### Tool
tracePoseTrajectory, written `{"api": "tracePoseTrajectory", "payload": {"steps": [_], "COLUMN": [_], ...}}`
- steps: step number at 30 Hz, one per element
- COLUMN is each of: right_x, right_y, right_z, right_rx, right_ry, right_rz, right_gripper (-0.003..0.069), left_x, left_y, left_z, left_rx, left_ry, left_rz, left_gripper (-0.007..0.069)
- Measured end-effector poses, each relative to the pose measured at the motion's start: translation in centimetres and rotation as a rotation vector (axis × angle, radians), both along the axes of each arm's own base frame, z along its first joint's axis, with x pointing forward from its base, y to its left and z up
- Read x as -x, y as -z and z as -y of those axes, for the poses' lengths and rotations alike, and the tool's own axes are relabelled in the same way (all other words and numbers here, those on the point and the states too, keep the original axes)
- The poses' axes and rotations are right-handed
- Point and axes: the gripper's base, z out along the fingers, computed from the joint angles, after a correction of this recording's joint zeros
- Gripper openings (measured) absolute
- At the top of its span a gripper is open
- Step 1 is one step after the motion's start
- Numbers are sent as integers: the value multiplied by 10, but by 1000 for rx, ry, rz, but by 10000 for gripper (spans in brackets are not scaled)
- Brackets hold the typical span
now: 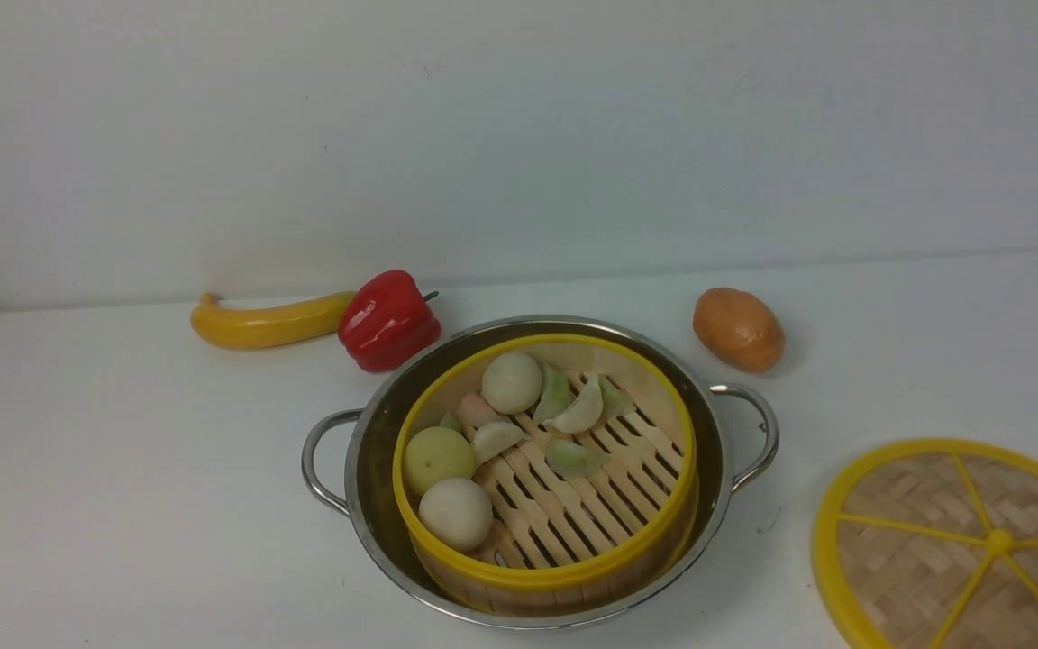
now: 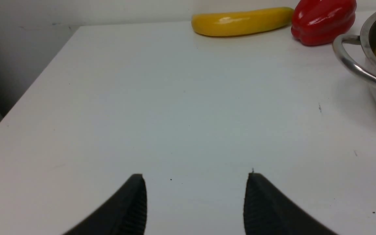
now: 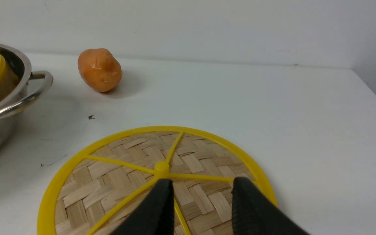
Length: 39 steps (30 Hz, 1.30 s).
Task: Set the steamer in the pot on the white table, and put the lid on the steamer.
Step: 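Move the gripper down to the bamboo steamer lid and grasp its center knob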
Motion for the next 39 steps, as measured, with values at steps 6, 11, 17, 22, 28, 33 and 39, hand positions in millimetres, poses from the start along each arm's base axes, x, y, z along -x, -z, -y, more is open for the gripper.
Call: {"api": "tracePoseTrajectory", "payload": {"steps": [6, 11, 17, 22, 28, 33, 39], "right_x": [0, 0, 0, 13, 36, 39, 37], "right_y": [0, 0, -13, -77, -115, -123, -127], "right_z": [0, 1, 1, 0, 2, 1, -5], "right_rx": [0, 22, -7, -134, -158, -190, -329], "right_ry": [0, 2, 10, 12, 41, 37, -19], "right_rz": [0, 0, 57, 240, 143, 151, 163], "right_gripper": [241, 241, 241, 241, 241, 241, 241], "left_x": [0, 0, 0, 0, 0, 0, 0], "left_y": [0, 0, 0, 0, 0, 0, 0], "left_z": [0, 0, 0, 0, 0, 0, 0], "left_rx": [0, 0, 0, 0, 0, 0, 0], "left_ry": [0, 0, 0, 0, 0, 0, 0], "left_rz": [0, 0, 0, 0, 0, 0, 0], "left_gripper": [379, 379, 379, 379, 379, 379, 379]}}
